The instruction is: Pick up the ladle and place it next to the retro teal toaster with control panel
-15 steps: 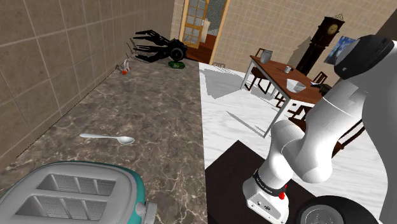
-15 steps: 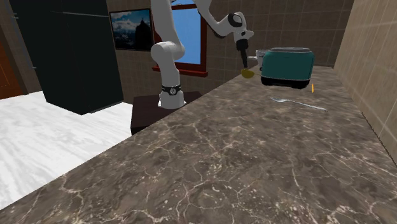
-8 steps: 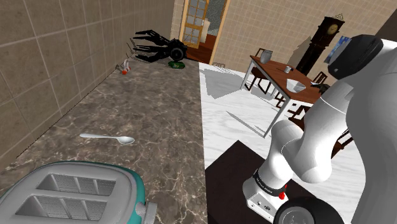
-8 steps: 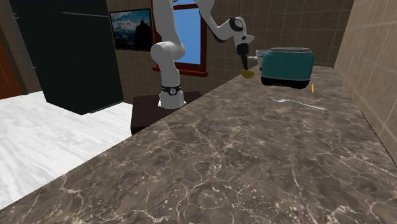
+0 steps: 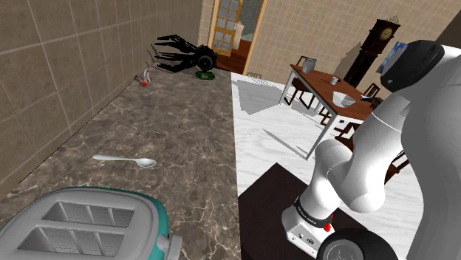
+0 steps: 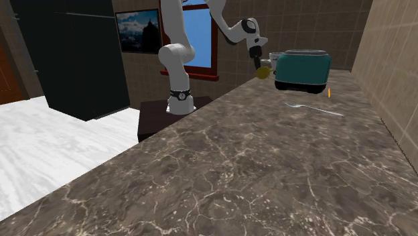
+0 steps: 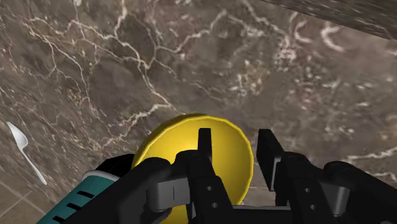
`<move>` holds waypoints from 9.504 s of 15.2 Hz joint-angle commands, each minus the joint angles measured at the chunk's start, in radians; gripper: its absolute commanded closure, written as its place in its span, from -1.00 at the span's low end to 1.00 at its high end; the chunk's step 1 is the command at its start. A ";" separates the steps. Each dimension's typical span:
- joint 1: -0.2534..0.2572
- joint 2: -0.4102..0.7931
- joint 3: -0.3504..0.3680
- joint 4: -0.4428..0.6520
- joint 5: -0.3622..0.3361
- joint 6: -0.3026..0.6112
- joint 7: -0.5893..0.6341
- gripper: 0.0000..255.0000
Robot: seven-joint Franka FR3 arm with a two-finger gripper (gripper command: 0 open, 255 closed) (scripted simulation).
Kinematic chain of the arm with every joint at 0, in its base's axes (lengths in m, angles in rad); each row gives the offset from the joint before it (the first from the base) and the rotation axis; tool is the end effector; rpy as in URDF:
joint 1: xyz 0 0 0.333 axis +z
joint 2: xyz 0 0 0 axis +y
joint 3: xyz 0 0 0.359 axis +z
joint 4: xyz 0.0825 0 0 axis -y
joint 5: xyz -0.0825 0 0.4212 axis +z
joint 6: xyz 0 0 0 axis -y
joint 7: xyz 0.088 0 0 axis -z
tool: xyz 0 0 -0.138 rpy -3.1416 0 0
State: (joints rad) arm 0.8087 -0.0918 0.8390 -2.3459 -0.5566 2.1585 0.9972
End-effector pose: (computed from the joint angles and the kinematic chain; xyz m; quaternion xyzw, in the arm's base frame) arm -0.0040 0.5103 0.3450 0.8497 0.4588 0.2271 0.1261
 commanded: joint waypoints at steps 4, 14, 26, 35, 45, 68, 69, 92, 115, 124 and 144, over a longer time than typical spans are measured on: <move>-0.001 0.001 -0.001 0.000 -0.001 -0.001 0.001 1.00; -0.028 -0.046 -0.162 0.077 0.264 -0.020 -0.509 -1.00; -0.067 0.039 -0.203 0.092 0.272 0.024 -0.629 -1.00; -0.076 0.043 -0.200 0.103 0.270 0.017 -0.635 1.00; -0.073 0.014 -0.198 0.110 0.298 -0.011 -0.655 1.00; -0.087 0.013 -0.263 0.060 0.468 0.085 -0.823 -1.00; -0.091 0.018 -0.260 0.056 0.464 0.092 -0.820 -1.00; -0.097 -0.029 -0.258 0.098 0.501 0.013 -0.854 1.00; -0.096 -0.121 -0.290 0.329 0.556 -0.294 -0.921 1.00; -0.100 -0.120 -0.296 0.450 0.555 -0.414 -0.930 1.00; -0.163 -0.074 -0.379 0.662 0.525 -0.577 -1.073 1.00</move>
State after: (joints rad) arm 0.6556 -0.1623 0.4764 -1.6786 -0.0325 1.5773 -0.0484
